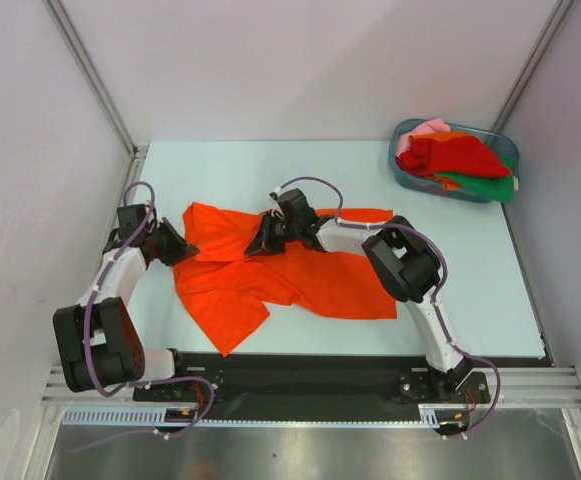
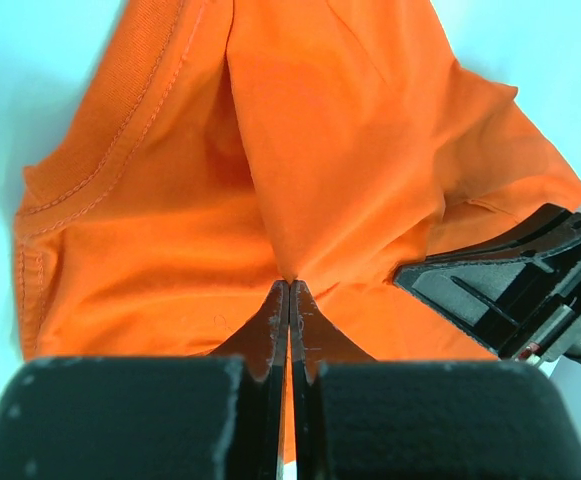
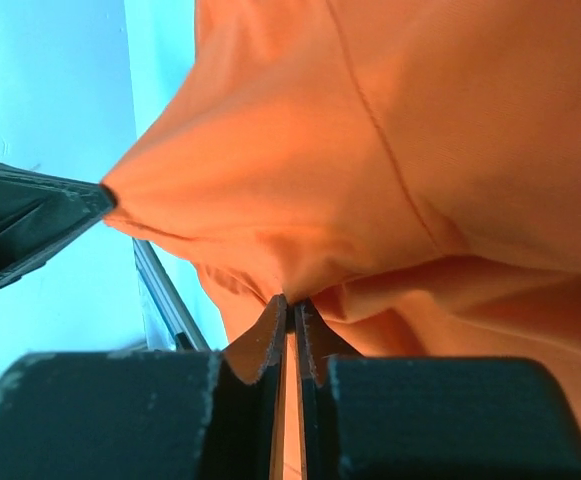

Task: Fold and stack the t-shirts
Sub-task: Fold the tshirt

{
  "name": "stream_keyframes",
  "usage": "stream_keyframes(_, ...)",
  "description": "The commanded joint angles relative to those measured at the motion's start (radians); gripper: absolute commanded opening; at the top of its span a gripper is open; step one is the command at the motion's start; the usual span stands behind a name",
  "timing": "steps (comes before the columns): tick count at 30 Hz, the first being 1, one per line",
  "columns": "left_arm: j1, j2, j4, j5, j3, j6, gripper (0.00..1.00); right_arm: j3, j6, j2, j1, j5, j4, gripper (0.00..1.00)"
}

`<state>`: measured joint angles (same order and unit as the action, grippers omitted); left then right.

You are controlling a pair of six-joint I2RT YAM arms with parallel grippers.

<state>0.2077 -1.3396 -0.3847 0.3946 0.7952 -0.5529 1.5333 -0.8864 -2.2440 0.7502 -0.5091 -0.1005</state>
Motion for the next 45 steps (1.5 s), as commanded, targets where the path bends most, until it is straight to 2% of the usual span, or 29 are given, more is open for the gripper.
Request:
stream_keyframes(1,0.009,0.048,-0.020,-0.030,0.013,-0.021,0.00,-0.009,-0.002,0.049,-0.005,-0.049,-0.011,0.08)
stream_keyframes(10,0.012,0.057,-0.031,-0.014,-0.010,-0.024,0.00,-0.016,0.006,0.060,-0.009,-0.085,-0.015,0.09)
stream_keyframes(12,0.016,0.060,-0.043,-0.037,-0.024,-0.019,0.04,-0.021,0.017,0.069,-0.009,-0.094,-0.001,0.16)
stream_keyframes(14,0.030,0.083,-0.066,-0.062,-0.027,-0.009,0.25,-0.033,0.049,0.083,-0.014,-0.100,0.039,0.30)
stream_keyframes(15,0.035,0.095,-0.071,-0.103,-0.024,-0.004,0.34,-0.047,0.059,0.112,-0.018,-0.097,0.048,0.34)
stream_keyframes(16,0.041,0.103,-0.074,-0.129,-0.014,-0.001,0.52,-0.094,0.076,0.128,-0.029,-0.095,0.048,0.37)
stream_keyframes(17,0.042,0.117,-0.074,-0.151,0.014,0.007,0.58,-0.114,0.090,0.147,-0.038,-0.092,0.050,0.43)
stream_keyframes(19,0.042,0.093,-0.066,-0.168,0.082,0.034,0.69,-0.168,0.137,0.214,-0.067,-0.082,0.076,0.48)
stream_keyframes(22,0.042,0.011,-0.024,-0.180,0.203,0.085,0.75,-0.214,0.184,0.326,-0.110,-0.069,0.129,0.47)
stream_keyframes(23,0.041,-0.027,-0.014,-0.168,0.243,0.131,0.75,-0.241,0.213,0.355,-0.150,-0.049,0.142,0.47)
stream_keyframes(27,0.030,-0.362,-0.104,-0.056,0.485,0.241,0.77,-0.282,0.299,0.474,-0.271,-0.014,0.206,0.47)
stream_keyframes(28,0.030,-0.425,-0.141,-0.071,0.589,0.255,0.77,-0.283,0.314,0.491,-0.303,-0.008,0.219,0.48)
stream_keyframes(31,0.025,-0.583,-0.187,-0.099,0.723,0.306,0.78,-0.295,0.385,0.546,-0.409,0.006,0.255,0.48)
stream_keyframes(37,-0.002,-0.745,-0.212,-0.089,0.851,0.343,0.79,-0.347,0.432,0.563,-0.604,-0.017,0.278,0.49)
stream_keyframes(45,-0.036,-0.845,-0.214,-0.099,0.901,0.323,0.77,-0.383,0.432,0.561,-0.698,-0.062,0.229,0.49)
